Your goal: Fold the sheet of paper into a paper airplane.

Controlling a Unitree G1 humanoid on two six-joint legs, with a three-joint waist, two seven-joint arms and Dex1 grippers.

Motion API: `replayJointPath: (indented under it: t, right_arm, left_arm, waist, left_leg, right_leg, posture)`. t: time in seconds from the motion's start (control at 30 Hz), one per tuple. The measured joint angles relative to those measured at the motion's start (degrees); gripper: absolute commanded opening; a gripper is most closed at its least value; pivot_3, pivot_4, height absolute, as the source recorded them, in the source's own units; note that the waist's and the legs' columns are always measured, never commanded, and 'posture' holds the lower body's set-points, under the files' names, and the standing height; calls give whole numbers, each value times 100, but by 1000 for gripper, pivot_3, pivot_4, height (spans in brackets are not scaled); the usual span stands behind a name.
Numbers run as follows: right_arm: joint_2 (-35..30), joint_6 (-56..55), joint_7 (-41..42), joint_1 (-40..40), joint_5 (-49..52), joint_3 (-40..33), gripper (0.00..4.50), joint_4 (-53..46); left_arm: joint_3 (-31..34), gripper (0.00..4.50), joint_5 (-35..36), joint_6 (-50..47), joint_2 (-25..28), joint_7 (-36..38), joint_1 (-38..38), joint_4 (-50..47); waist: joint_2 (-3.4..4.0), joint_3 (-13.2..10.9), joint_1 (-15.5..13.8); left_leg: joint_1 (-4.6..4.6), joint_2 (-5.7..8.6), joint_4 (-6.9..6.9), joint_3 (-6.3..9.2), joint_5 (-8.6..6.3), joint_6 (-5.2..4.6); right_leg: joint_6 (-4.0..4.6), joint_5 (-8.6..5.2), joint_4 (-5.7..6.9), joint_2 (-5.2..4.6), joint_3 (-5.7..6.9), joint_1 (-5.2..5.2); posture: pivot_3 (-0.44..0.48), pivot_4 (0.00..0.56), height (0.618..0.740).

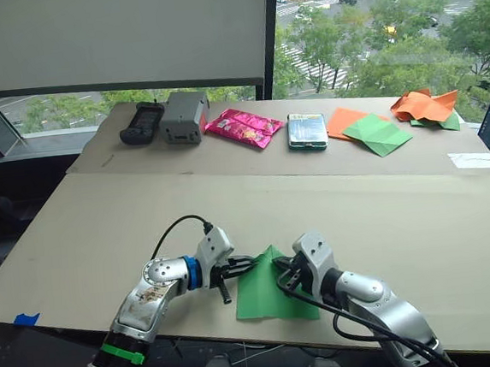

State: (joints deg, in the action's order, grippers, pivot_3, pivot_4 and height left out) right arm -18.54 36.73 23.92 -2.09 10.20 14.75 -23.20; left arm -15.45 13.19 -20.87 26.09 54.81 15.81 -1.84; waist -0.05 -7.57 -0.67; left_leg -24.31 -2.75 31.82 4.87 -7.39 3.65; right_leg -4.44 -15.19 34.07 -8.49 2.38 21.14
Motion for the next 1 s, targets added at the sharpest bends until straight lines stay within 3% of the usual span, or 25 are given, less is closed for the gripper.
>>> replayJointPath:
  t: [0.43,0.7,1.0]
  right_arm:
    - [201,24,-232,82,130,-493,0,-25]
    - [380,-38,-153,-253,175,-319,0,29]
    - [421,-130,-152,-588,-91,-76,0,762]
  left_arm:
    - [-227,343,-237,350,-55,244,139,376]
    - [-262,343,-303,420,-60,271,167,412]
    - [-273,343,-395,473,-58,298,172,410]
  waist:
    - [17,13,-6]
    - [23,17,-5]
    - [24,23,-6]
  left_leg:
    - [0,1,2,-1,0,-1]
    - [1,1,3,-1,1,-1]
    - [1,2,4,-2,2,-3]
  right_leg:
    - [0,0,2,0,0,-4]
    - [0,0,3,0,0,-7]
    - [-2,2,8,1,0,-13]
  posture:
    - [0,150,713]
    - [0,150,713]
    - [0,150,713]
